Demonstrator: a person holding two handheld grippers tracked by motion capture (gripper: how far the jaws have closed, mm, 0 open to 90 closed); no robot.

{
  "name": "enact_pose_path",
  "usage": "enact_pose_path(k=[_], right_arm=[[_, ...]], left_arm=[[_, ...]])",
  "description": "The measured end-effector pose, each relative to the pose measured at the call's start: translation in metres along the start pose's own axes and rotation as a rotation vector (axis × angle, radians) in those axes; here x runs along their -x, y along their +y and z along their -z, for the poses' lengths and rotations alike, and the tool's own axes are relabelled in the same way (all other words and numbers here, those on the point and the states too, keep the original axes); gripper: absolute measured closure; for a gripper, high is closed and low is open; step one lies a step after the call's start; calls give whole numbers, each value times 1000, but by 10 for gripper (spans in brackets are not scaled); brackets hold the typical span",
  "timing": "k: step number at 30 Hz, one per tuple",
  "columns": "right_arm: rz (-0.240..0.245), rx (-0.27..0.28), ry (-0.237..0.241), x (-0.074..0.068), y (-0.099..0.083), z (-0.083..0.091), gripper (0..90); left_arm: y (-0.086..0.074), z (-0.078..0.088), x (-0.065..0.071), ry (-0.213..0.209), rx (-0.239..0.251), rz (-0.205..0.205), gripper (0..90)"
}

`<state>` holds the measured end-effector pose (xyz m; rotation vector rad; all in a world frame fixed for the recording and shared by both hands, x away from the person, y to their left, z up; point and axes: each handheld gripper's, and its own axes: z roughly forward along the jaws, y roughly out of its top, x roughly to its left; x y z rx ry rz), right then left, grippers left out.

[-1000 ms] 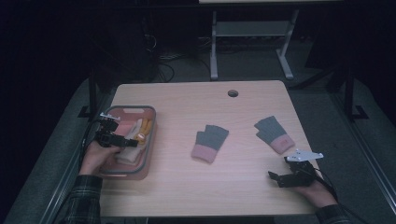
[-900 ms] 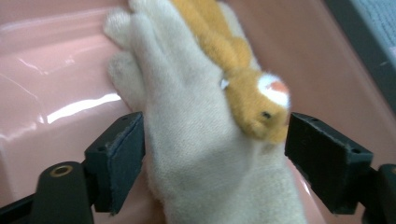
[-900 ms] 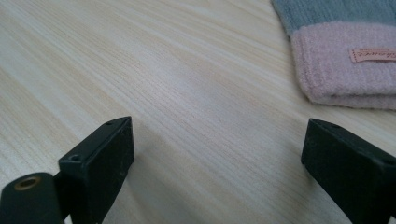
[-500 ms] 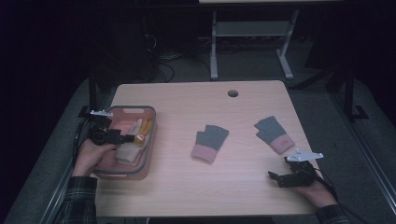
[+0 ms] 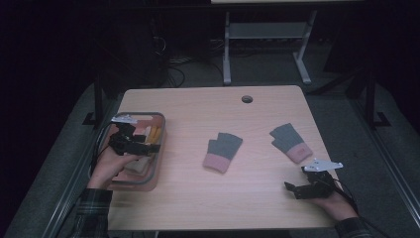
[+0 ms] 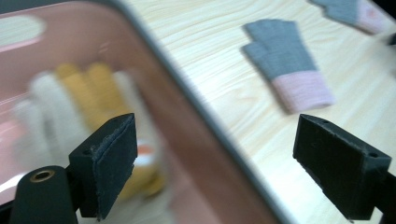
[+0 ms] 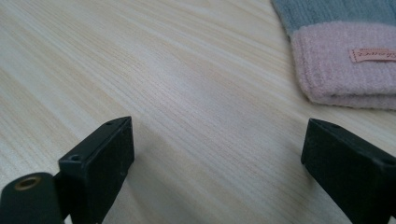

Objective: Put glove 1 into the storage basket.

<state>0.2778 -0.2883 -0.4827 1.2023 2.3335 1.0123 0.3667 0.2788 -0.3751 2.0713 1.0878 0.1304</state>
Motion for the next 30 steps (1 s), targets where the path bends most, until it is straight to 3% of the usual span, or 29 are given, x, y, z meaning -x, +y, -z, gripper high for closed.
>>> enact_pose_path(k=[7, 8, 10, 11, 17, 22, 24, 30], right_arm=[[1, 0, 0, 0, 0, 0, 90], [1, 0, 0, 0, 0, 0, 90], [1, 0, 0, 0, 0, 0, 90], [0, 0, 0, 0, 0, 0, 90], [1, 0, 0, 0, 0, 0, 90], [1, 0, 0, 0, 0, 0, 90], [1, 0, 0, 0, 0, 0, 90], [-1, -1, -1, 0, 0, 0, 90]], left_arm=[[6, -10, 25, -17, -2, -40, 133], [8, -16, 35, -33, 2, -47, 133], [8, -18, 39, -36, 0, -55, 133], [10, -22, 48, -41, 1, -66, 133], [11, -33, 66, -55, -9, -108, 133], [8, -47, 83, -71, -26, -138, 133], [5, -57, 92, -84, -48, -169, 133], [-3, -73, 107, -95, -67, -196, 134]])
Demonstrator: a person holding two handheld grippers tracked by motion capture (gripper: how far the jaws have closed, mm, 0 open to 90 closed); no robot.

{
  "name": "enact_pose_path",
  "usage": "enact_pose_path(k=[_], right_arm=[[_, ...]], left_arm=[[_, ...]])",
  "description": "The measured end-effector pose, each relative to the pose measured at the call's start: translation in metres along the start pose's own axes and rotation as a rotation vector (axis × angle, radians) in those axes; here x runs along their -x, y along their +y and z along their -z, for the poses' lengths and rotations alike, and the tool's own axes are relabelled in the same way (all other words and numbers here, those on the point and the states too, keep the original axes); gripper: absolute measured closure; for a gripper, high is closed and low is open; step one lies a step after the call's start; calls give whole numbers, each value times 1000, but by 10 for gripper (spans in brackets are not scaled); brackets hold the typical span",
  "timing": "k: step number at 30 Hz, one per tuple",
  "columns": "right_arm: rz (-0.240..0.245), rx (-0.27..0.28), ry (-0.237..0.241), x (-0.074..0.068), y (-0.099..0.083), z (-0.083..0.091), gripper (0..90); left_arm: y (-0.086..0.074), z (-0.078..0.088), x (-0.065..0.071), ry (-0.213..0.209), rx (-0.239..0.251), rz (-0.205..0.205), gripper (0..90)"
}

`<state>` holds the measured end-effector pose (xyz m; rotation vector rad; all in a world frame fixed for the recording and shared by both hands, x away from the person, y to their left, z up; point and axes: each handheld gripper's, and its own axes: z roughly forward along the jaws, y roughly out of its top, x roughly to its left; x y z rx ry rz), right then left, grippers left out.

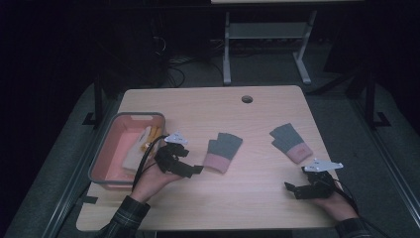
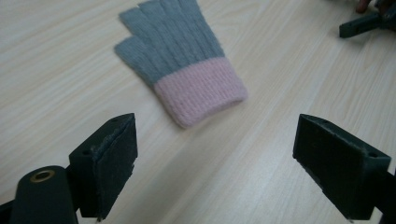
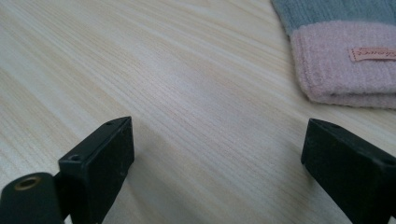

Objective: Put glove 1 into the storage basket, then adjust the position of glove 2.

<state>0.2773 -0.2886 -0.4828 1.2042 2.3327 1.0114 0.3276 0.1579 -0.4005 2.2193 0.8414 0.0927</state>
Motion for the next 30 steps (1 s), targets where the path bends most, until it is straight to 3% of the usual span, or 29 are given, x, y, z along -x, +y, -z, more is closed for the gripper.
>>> enact_pose_path(k=[9, 19, 22, 24, 25, 27, 28, 30], right_arm=[[-1, 0, 0, 0, 0, 0, 90], [6, -27, 10, 1, 4, -1, 101], [-5, -38, 8, 2, 8, 1, 151], [0, -31, 10, 6, 15, 3, 295], [0, -31, 10, 6, 15, 3, 295], [-27, -31, 21, 14, 25, 4, 424], [-27, -31, 21, 14, 25, 4, 424], [-30, -14, 6, 20, 30, 4, 520]], left_arm=[[-17, -17, 14, -7, -31, -23, 133], [-44, -33, 22, 25, -47, -53, 133], [-51, -38, 22, 35, -48, -70, 133], [-57, -41, 22, 25, -51, -86, 132], [-57, -41, 22, 25, -51, -86, 132], [-60, -44, 24, 36, -28, -115, 125], [-60, -44, 24, 36, -28, -115, 125], [-62, -45, 25, 53, -24, -143, 125]])
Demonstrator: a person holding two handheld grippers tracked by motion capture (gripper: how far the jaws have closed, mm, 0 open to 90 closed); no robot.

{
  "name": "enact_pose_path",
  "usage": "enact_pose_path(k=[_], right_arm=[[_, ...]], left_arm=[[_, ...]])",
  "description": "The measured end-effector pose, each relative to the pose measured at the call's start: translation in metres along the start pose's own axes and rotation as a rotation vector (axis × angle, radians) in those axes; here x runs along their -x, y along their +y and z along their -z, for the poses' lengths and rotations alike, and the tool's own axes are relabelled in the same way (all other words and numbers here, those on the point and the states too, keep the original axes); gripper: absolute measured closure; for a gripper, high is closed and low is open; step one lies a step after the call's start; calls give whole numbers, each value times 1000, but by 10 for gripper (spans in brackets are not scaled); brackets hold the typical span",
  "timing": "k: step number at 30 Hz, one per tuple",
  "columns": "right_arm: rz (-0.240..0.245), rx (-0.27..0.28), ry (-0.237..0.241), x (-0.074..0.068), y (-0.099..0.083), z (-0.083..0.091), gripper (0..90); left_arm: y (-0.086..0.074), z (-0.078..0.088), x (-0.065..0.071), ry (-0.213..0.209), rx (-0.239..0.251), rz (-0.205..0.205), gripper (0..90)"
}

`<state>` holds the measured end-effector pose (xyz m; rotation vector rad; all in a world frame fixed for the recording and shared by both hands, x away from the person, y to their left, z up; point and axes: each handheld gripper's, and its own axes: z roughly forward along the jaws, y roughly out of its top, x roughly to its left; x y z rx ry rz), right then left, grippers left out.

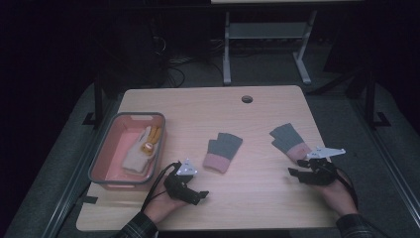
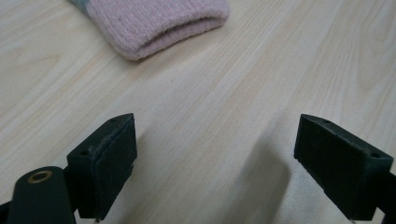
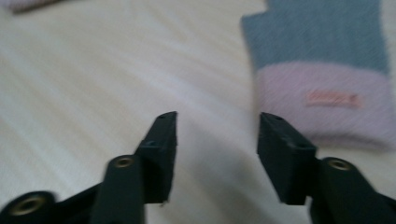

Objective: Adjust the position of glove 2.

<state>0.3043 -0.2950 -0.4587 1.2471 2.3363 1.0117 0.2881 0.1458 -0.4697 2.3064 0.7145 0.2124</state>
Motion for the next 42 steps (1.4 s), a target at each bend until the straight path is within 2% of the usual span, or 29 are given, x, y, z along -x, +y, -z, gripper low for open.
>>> enact_pose_path(k=[1, 2, 3, 8, 13, 16, 22, 24, 26, 29, 32, 35, 37, 40, 42], right_arm=[[-5, 10, -4, 3, 3, 1, 567], [-7, 28, -27, 8, 8, 2, 659], [-7, 28, -27, 8, 8, 2, 659], [-35, 61, -97, 29, 23, 2, 899], [-29, 41, -127, 41, 32, -5, 900], [-31, 46, -132, 44, 33, -8, 900], [-38, 15, -165, 56, 35, -17, 900], [-42, -23, -155, 59, 32, -24, 900], [-42, -38, -150, 58, 31, -27, 900], [-46, -40, -133, 57, 29, -26, 900], [-24, -49, -104, 55, 28, -25, 900], [-33, -38, -61, 53, 25, -24, 900], [-36, -46, -54, 51, 25, -23, 900], [17, -57, -36, 43, 24, -22, 900], [36, -60, -27, 37, 24, -21, 900]], left_arm=[[-1, -1, 0, 11, 7, -19, 124], [-3, -1, -1, 12, 15, -32, 124], [-4, -1, -1, 9, 24, -32, 124], [-10, 0, -3, 6, 62, -61, 124], [-10, 0, -3, 4, 59, -60, 127], [-11, 0, -3, 5, 63, -56, 126], [-11, 0, -4, 5, 62, -61, 126], [-10, 0, -5, 1, 61, -64, 126], [-10, 0, -5, 1, 61, -65, 126], [-10, 0, -5, 4, 61, -64, 126], [-10, 0, -5, 3, 62, -63, 126], [-10, 0, -5, 3, 62, -64, 126], [-10, 0, -5, 3, 62, -64, 126], [-10, 0, -5, 4, 65, -63, 126], [-10, 0, -5, 4, 62, -63, 126]])
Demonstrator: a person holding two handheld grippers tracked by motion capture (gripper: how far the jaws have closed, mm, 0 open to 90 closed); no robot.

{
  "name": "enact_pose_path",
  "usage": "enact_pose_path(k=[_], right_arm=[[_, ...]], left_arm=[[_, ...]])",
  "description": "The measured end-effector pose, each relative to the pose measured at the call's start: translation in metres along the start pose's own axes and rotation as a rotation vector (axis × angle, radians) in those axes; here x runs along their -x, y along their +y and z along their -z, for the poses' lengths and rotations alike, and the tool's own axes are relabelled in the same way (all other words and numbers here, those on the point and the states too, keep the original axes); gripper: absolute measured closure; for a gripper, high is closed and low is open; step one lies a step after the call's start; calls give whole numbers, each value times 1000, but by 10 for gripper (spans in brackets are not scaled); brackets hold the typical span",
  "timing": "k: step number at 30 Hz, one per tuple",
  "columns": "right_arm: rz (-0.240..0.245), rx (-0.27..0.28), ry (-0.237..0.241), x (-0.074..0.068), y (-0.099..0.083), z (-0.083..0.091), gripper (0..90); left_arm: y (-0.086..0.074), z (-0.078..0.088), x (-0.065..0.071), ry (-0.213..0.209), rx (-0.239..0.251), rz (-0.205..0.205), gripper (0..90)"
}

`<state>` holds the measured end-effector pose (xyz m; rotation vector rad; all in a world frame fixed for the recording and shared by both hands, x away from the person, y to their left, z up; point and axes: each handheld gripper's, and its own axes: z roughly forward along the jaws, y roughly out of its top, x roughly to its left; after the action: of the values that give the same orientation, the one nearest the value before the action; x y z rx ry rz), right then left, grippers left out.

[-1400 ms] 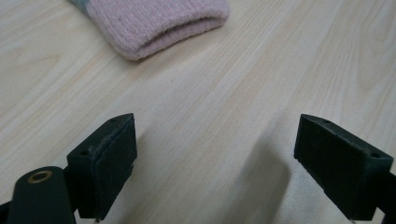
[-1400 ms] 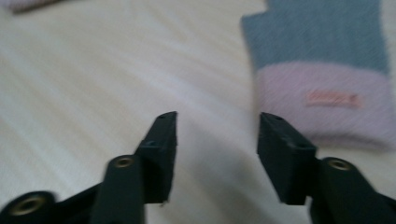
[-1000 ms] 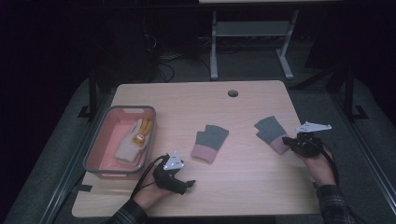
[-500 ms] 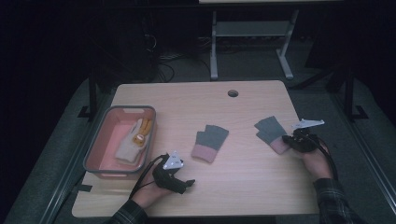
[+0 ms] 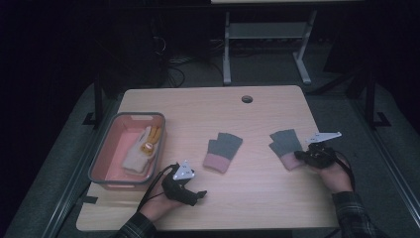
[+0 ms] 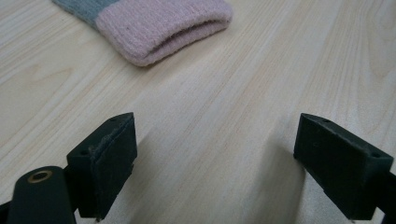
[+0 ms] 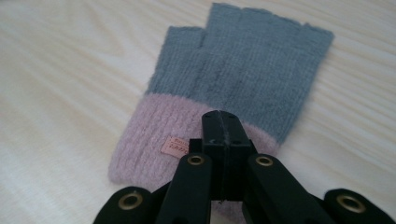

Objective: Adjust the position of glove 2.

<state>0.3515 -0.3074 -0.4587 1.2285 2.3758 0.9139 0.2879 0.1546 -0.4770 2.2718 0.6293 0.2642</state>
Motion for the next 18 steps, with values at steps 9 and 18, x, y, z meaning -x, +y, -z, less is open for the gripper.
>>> enact_pose_path(k=[9, 18], right_arm=[[65, -24, 44, -23, -2, 5, 900], [137, -27, 89, -54, -7, 10, 900]], left_arm=[[0, 0, 0, -2, 4, 5, 126], [0, 0, 0, -2, 5, 5, 126]])
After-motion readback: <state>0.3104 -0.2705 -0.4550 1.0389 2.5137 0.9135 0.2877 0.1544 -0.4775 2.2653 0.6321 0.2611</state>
